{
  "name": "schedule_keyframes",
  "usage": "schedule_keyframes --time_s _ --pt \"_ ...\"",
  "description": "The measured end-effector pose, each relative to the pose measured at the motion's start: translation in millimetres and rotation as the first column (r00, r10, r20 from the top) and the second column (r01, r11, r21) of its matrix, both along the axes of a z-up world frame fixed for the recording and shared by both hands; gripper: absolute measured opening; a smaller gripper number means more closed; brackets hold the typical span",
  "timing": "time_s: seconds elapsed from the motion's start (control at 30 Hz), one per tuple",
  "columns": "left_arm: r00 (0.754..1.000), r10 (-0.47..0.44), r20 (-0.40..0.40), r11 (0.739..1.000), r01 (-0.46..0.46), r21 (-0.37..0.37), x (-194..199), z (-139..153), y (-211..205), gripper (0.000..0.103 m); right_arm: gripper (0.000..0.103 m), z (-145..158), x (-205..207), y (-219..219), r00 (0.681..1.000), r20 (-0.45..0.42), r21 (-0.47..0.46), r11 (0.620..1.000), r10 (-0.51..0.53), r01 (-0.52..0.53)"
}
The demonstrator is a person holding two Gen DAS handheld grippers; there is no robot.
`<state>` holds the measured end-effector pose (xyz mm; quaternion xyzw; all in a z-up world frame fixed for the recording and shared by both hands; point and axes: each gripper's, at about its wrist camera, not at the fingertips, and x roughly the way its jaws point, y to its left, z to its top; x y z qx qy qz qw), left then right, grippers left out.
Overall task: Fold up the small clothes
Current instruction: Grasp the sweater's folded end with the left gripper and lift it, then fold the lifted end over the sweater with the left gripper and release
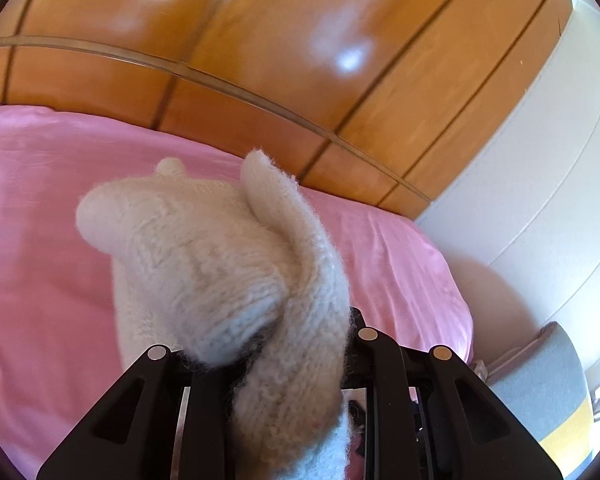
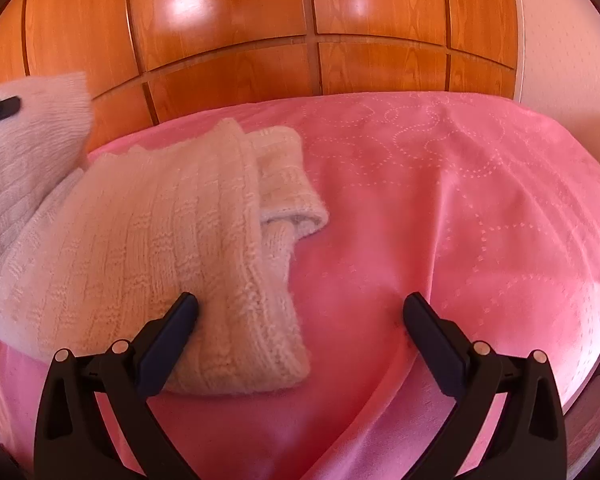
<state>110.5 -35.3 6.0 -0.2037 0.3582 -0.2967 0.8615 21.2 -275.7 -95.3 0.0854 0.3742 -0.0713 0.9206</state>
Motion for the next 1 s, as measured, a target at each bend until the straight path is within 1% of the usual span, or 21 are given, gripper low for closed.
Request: schedule_keyframes --time_s 0.1,0.2,0.33,0.43,0.5,0.6,0.67,0.73,0.77,0.8,0.83,0.87,0.9,0.97,1.0 --pt "0.999 -0.039 0.016 0.999 0.038 0.028 3.9 -0.3 -26.0 0.021 0.101 0.2 -0.5 -1.0 1.000 0.002 0.001 1.000 -0.001 0.001" --pt "0.995 -0.092 0.031 0.992 0.089 0.093 9.1 -6.4 -57.3 0.021 0.101 0.4 -1.3 -2.4 1.000 0.003 0.003 1.000 0.000 0.000" --pt "0.989 -0.144 0.025 0.974 0.137 0.182 13.5 -25.7 -96.9 0.021 0.101 -0.3 -4.8 -4.6 1.000 0.009 0.006 1.000 0.002 -0.002" --pt "0.984 -0.174 0.028 0.959 0.163 0.233 12.3 -37.7 -117.1 0.021 0.101 -1.1 -5.1 -5.7 1.000 0.014 0.006 1.000 0.004 -0.004" --pt "0.980 -0.195 0.037 0.950 0.180 0.255 7.8 -40.5 -128.9 0.021 0.101 -1.8 -6.0 -5.7 1.000 0.019 0.006 1.000 0.004 -0.004" --pt "0.976 -0.212 0.041 0.944 0.194 0.267 5.8 -42.0 -137.0 0.021 0.101 -3.2 -7.1 -5.1 1.000 0.028 0.002 1.000 0.003 -0.003" --pt "0.976 -0.218 0.021 0.941 0.204 0.269 7.7 -43.4 -141.1 0.021 0.101 -3.5 -8.8 -4.0 0.999 0.036 -0.001 1.000 0.001 -0.001" --pt "0.971 -0.239 -0.031 0.925 0.237 0.296 11.8 -48.4 -146.9 0.027 0.101 -4.0 -9.5 -3.5 0.999 0.042 -0.002 1.000 0.002 -0.002" --pt "0.969 -0.245 -0.041 0.923 0.246 0.295 13.0 -48.7 -149.2 0.034 0.101 -4.3 -11.1 -3.2 0.999 0.043 -0.001 1.000 0.003 -0.003" --pt "0.965 -0.257 -0.045 0.927 0.259 0.272 11.3 -47.7 -147.6 0.047 0.101 -4.2 -11.4 -3.5 0.999 0.043 0.000 1.000 0.005 -0.005" --pt "0.959 -0.278 -0.046 0.937 0.282 0.208 7.6 -44.8 -142.0 0.054 0.101 -4.0 -11.4 -3.8 0.999 0.043 0.000 1.000 0.007 -0.007" --pt "0.956 -0.289 -0.046 0.942 0.293 0.162 3.3 -42.2 -138.1 0.065 0.101 -4.0 -12.0 -3.9 0.999 0.043 0.000 1.000 0.008 -0.008" --pt "0.954 -0.298 -0.043 0.947 0.301 0.112 -1.4 -38.7 -134.1 0.070 0.101 -4.0 -12.4 -4.1 0.999 0.045 0.000 1.000 0.008 -0.008" --pt "0.950 -0.311 -0.019 0.950 0.311 0.039 -13.2 -30.2 -124.0 0.070 0.101 -4.2 -12.8 -3.7 0.999 0.049 -0.001 1.000 0.008 -0.008" --pt "0.953 -0.303 0.001 0.953 0.303 0.033 -18.3 -26.2 -117.7 0.070 0.101 -4.6 -13.1 -3.8 0.999 0.051 -0.002 1.000 0.008 -0.008"
